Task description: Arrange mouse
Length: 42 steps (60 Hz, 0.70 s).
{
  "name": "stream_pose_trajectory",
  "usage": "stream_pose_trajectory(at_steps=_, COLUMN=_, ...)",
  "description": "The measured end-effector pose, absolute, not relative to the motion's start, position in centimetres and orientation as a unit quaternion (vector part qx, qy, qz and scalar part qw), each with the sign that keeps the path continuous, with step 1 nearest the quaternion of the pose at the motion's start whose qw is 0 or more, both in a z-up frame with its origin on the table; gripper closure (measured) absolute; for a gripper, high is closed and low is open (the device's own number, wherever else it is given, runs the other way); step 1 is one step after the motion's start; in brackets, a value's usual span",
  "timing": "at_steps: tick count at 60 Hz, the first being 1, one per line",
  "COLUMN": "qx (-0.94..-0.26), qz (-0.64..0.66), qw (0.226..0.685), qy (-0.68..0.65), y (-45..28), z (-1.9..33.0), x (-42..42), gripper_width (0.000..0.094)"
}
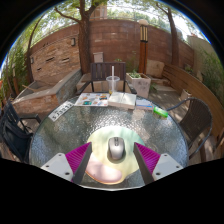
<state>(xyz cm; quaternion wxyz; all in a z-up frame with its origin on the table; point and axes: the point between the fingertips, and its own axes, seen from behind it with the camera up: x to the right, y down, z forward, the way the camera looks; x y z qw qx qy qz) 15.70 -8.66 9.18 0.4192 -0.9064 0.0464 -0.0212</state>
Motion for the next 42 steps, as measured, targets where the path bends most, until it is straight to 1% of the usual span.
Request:
stream_pose_trajectory(at_steps=9, qx=-0.898, qz=-0.032, qw=0.436, qy=0.049, y=-14.6, z=14.3, x=14.1, gripper_width=0.0083)
stream_pose_trajectory(at_steps=15, qx=-0.893, qz=-0.047, qw=0.445, qy=0.046, y=-19.1, z=16.6, x=12.9, gripper_width=0.0079)
stream_pose_trajectory(at_steps=29, qx=-0.890, qz=-0.057, qw=0.451, qy=0.040, y=-27.5, z=19.2, x=10.1, gripper_width=0.0071)
stream_pose_trajectory(at_steps=42, qx=-0.885, qz=-0.072, qw=0.460, qy=0.027, y=-29.8, z=20.7, x=9.5, gripper_width=0.0075)
